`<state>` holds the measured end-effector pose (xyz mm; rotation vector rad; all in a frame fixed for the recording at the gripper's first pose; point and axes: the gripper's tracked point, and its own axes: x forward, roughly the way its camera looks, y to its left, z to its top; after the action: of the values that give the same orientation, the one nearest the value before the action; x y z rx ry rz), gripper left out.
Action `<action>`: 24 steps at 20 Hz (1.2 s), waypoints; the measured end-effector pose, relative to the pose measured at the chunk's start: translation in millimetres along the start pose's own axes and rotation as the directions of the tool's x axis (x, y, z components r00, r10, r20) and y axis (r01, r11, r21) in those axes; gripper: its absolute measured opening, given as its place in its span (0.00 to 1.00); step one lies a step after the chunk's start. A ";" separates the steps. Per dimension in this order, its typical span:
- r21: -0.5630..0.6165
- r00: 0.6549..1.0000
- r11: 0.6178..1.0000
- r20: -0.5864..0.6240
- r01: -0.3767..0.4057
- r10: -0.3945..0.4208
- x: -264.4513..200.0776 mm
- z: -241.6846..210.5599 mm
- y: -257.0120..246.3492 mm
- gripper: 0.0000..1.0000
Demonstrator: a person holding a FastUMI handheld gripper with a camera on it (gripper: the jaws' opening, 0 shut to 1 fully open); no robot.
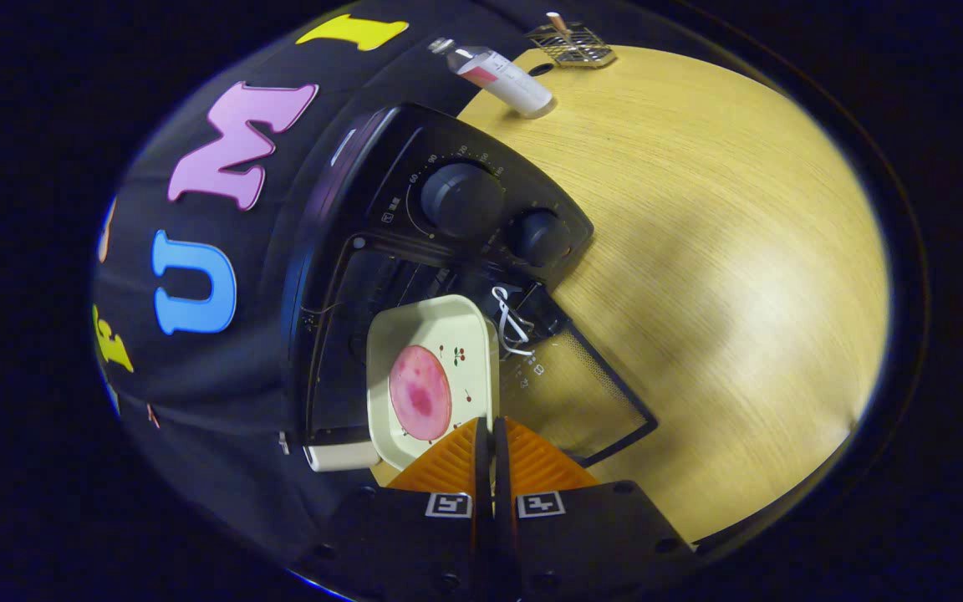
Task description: Open the toaster oven, put the food inside, and close the toaster oven door.
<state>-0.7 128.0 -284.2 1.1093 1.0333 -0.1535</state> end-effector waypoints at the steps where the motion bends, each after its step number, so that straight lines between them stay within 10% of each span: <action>1: 0.022 1.000 1.000 0.019 0.010 -0.011 4.0 -1.1 2.9 0.05; 24: 0.468 0.952 0.882 0.249 0.044 -0.180 63.0 4.1 39.8 0.06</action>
<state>59.3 167.4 -304.7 1.4032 0.8161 -0.6650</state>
